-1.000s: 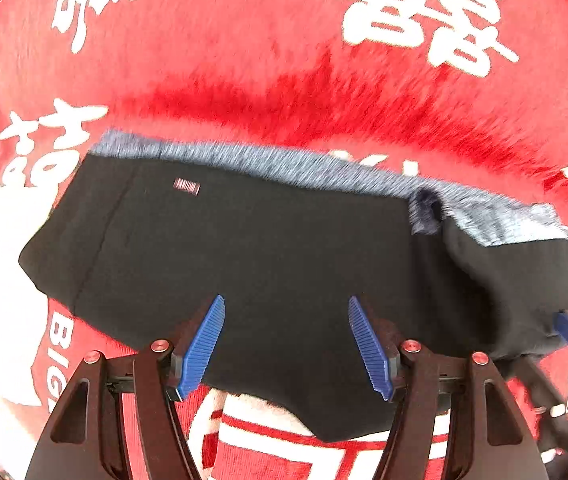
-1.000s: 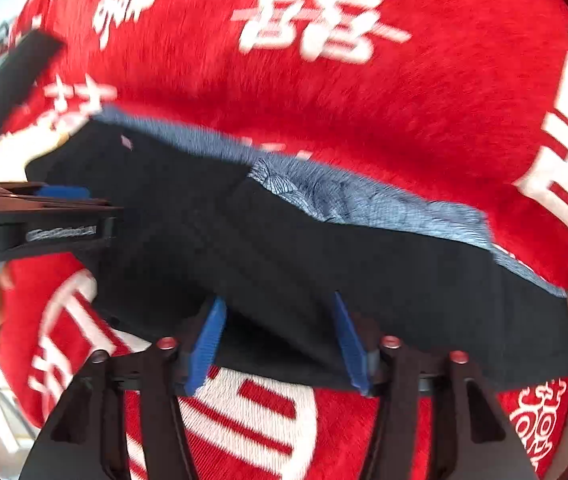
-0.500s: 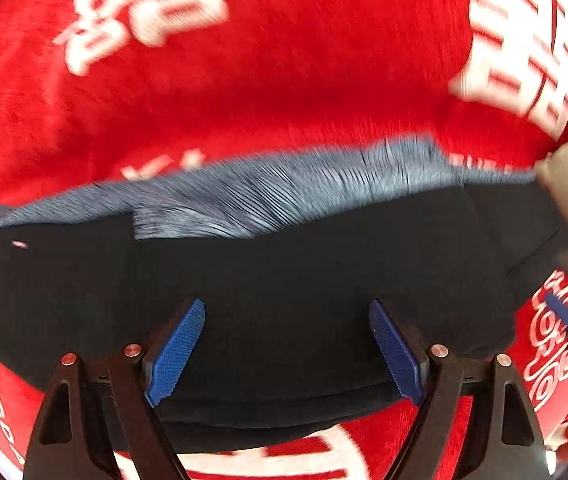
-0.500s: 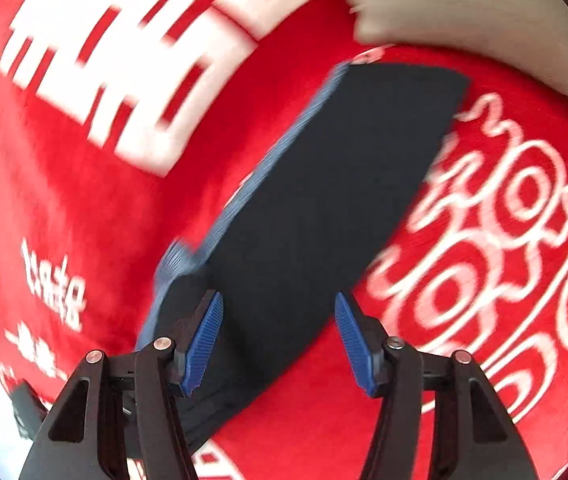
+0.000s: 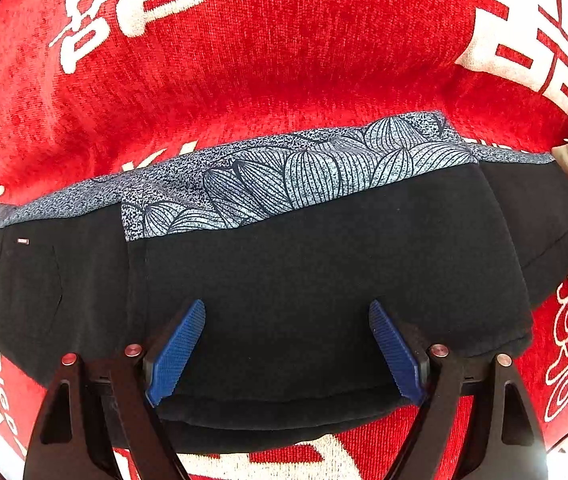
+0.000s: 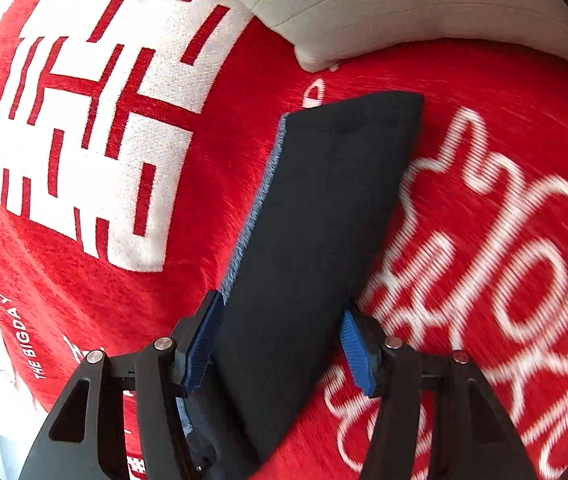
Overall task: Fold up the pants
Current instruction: 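Carry the held trouser end over the trousers with the right gripper, then lay the folded end flat and open the right gripper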
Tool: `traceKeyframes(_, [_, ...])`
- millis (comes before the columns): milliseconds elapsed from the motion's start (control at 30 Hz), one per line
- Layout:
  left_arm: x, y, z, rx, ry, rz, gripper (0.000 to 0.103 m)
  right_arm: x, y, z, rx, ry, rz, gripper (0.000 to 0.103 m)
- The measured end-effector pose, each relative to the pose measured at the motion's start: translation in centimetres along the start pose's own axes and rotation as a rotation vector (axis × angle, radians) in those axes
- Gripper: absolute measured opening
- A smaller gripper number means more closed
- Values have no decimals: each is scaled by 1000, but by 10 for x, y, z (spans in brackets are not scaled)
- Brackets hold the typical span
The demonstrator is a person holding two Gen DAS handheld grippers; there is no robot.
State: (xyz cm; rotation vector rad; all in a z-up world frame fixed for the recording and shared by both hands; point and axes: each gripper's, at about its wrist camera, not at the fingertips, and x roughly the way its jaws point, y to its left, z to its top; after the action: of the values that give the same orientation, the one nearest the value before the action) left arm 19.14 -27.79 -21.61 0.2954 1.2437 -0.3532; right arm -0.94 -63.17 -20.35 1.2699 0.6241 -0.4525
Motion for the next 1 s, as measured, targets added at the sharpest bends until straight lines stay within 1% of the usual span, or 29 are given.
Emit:
traceKeyframes(33, [0, -1, 0, -2, -3, 5, 86, 7, 2, 5, 3, 35, -17, 47])
traceKeyframes(67, [0, -1, -1, -2, -4, 8, 86, 15, 3, 7, 8, 77, -71, 16])
traceKeyframes(100, [0, -2, -1, -2, -5, 9, 86, 17, 4, 9, 16, 98, -113, 7])
traceKeyframes(167, [0, -1, -1, -4, -5, 5, 86, 12, 15, 9, -4, 94, -104, 7])
traceKeyframes(200, [0, 0, -2, -9, -4, -1, 86, 7, 26, 7, -57, 85, -110, 7])
traceKeyframes(267, [-2, 1, -3, -16, -2, -12, 86, -6, 65, -4, -239, 64, -121, 7])
traceKeyframes(333, [-6, 6, -2, -33, 0, -28, 86, -16, 100, -18, -396, 60, -108, 7])
traceKeyframes(467, [-23, 27, -4, -74, -21, -45, 86, -17, 166, -66, -691, 89, -85, 7])
traceKeyframes(500, [-30, 38, -5, -91, -31, -49, 86, -14, 177, -77, -737, 99, -86, 7])
traceKeyframes(533, [-35, 47, -6, -103, -38, -49, 86, -9, 194, -99, -828, 120, -97, 7])
traceKeyframes(600, [-46, 74, -9, -135, -59, -35, 86, 3, 213, -132, -950, 146, -123, 7])
traceKeyframes(667, [-53, 101, -12, -166, -70, -16, 86, 22, 225, -183, -1109, 191, -175, 7])
traceKeyframes(700, [-53, 116, -14, -181, -71, -5, 86, 35, 226, -212, -1197, 212, -223, 7])
traceKeyframes(767, [-53, 147, -20, -212, -65, 25, 86, 65, 220, -258, -1317, 241, -316, 8])
traceKeyframes(800, [-52, 161, -23, -227, -58, 35, 86, 72, 214, -272, -1351, 249, -353, 13])
traceKeyframes(833, [-50, 179, -28, -247, -48, 46, 86, 88, 203, -294, -1411, 263, -427, 19])
traceKeyframes(867, [-48, 191, -31, -260, -40, 53, 86, 98, 195, -311, -1472, 260, -494, 29])
traceKeyframes(900, [-47, 199, -33, -266, -35, 57, 86, 97, 190, -321, -1511, 245, -527, 32])
traceKeyframes(933, [-46, 210, -36, -273, -32, 59, 86, 94, 186, -334, -1570, 213, -560, 32])
traceKeyframes(967, [-45, 217, -37, -275, -30, 54, 86, 86, 185, -340, -1593, 197, -556, 33])
traceKeyframes(1000, [-46, 220, -40, -274, -29, 45, 86, 78, 186, -344, -1594, 204, -529, 41])
